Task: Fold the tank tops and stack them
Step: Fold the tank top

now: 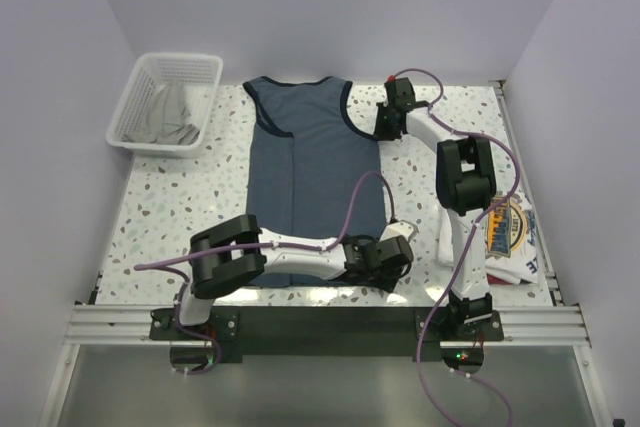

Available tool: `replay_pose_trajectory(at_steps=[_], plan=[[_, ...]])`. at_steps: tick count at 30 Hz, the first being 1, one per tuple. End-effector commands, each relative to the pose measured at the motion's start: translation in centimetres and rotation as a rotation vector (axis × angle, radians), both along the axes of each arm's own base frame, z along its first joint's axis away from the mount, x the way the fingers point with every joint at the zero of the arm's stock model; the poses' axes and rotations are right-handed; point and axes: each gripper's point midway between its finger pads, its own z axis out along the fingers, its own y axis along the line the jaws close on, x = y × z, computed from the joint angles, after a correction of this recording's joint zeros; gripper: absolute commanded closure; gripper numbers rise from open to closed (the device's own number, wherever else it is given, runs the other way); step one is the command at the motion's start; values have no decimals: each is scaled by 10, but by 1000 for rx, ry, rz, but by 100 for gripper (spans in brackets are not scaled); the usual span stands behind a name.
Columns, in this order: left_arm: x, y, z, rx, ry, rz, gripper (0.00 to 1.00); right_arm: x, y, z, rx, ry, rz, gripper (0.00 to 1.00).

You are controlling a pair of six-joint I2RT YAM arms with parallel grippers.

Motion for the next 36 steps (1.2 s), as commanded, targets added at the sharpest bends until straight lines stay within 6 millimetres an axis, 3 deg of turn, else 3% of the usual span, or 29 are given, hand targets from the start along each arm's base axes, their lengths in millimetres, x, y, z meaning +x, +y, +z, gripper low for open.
replay_pose_trajectory(at_steps=[1,6,10,15,16,18,27,36], plan=[[3,-14,7,-30,-48,-8,56,2,-4,12,-2,-23,-12,100],[1,-10,3,-16,-43,-9,81,3,-8,12,-9,-24,-24,100],[-1,-7,13,-29,-50,-14,100,0,-13,14,-16,-13,-44,100],[-9,0,24,-69,-37,-41,100,-3,-36,17,-62,8,-125,100],[-13,-5,35,-117,-27,-59,100,-4,-40,24,-70,-2,-136,100],[-19,-3,37,-134,-16,-81,100,-9,-47,23,-91,4,-155,100],[-47,-13,80,-281,13,-185,100,-25,-78,38,-176,4,-243,100],[-35,13,96,-306,-24,-73,100,-27,-78,66,-151,-49,-269,100]])
